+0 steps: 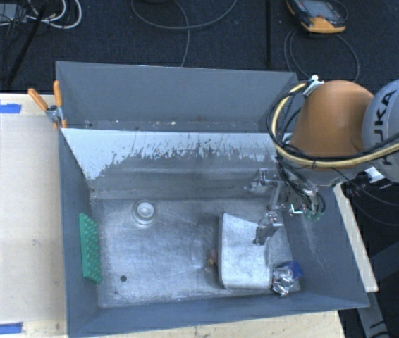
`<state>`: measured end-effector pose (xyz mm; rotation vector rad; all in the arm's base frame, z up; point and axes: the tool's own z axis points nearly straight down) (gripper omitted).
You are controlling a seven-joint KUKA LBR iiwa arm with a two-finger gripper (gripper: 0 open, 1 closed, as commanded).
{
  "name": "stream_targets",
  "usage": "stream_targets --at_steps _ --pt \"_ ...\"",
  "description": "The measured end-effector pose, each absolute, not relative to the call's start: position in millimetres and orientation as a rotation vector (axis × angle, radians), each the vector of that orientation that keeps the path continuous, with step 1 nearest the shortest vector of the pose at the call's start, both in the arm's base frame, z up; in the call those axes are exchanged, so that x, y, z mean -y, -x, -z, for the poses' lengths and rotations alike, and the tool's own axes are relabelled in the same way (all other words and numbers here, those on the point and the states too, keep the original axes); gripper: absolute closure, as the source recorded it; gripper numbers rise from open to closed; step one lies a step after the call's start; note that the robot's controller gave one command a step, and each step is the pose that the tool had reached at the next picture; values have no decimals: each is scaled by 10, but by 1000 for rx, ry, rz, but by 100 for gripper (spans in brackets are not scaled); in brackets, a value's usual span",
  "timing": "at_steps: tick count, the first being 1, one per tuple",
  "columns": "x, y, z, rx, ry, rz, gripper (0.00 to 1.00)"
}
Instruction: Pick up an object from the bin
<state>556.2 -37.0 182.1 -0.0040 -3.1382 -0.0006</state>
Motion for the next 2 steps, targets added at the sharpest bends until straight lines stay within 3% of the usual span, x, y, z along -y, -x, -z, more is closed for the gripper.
stream_targets --at_steps 1,2 --pt "115 -6037 -1045 3142 -273 7 0" --pt "114 -6032 -1031 3132 -343 10 0"
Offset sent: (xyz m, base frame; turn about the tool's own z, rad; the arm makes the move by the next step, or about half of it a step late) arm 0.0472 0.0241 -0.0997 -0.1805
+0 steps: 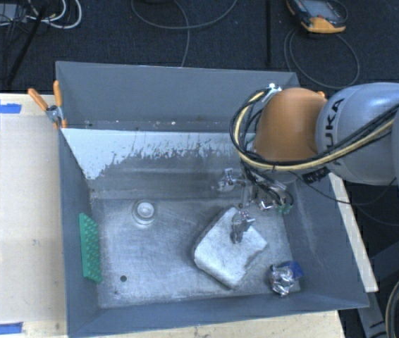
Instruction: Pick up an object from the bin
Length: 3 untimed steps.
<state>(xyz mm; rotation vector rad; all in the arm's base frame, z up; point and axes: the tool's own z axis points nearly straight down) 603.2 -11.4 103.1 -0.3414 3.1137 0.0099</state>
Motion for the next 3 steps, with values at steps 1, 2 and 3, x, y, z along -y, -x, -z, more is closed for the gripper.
stream_targets --at_steps 1,2,3 --pt "148 -5985 -927 -3121 342 -1 100" --pt "394 -6183 -1934 -2984 -969 -1 100" --pt "443 -5417 -1587 -2960 -1078 5 100"
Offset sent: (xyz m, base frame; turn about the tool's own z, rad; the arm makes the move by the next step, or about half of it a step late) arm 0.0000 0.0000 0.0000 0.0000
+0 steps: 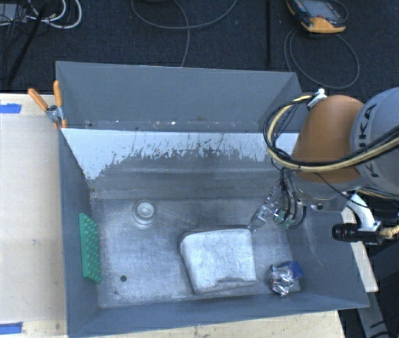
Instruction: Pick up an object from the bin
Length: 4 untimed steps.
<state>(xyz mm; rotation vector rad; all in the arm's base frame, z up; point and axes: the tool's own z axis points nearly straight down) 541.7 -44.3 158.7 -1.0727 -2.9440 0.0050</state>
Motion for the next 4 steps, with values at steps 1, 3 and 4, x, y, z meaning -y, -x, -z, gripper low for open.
stream_targets --at_steps 1,3,4 --pt "1453 -5129 -1704 2687 1625 -3 100" --pt "1142 -4854 -928 2692 1596 -4 0" --pt "1162 -4735 -711 2870 1282 1 0"
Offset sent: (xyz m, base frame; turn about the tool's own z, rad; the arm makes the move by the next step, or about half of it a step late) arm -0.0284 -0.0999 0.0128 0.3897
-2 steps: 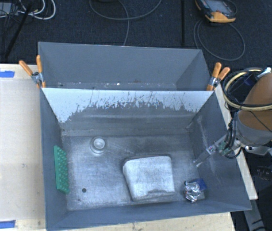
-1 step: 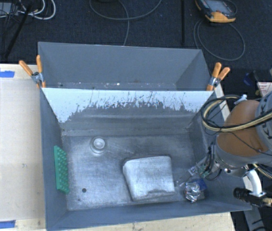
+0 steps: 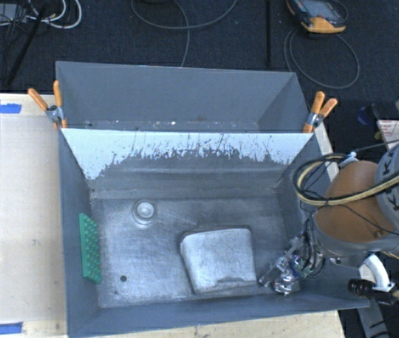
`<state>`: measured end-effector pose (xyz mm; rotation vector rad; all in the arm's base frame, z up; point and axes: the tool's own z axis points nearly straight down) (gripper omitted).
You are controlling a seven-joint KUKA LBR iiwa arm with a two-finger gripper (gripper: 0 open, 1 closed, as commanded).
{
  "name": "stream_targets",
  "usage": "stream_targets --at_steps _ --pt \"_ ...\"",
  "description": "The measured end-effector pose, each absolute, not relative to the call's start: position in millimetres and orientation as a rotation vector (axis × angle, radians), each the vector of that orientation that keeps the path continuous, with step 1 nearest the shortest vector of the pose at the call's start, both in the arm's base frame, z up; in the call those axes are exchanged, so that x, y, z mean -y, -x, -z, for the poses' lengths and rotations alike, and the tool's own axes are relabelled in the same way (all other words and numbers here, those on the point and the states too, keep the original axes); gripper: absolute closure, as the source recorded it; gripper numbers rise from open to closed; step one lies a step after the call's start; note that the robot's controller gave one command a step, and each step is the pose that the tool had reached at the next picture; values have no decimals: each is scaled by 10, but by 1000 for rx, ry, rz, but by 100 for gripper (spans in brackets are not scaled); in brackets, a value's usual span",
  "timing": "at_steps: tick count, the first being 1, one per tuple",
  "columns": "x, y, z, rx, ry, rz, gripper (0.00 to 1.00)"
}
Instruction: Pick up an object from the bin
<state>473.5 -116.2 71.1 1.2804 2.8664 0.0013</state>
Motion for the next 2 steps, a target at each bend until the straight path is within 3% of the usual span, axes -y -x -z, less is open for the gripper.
stream_targets --at_steps 1,2 --pt "1150 -4748 -727 -2864 -1283 -8 100" --pt "1103 -4919 -2395 -2940 -1085 -1 100"
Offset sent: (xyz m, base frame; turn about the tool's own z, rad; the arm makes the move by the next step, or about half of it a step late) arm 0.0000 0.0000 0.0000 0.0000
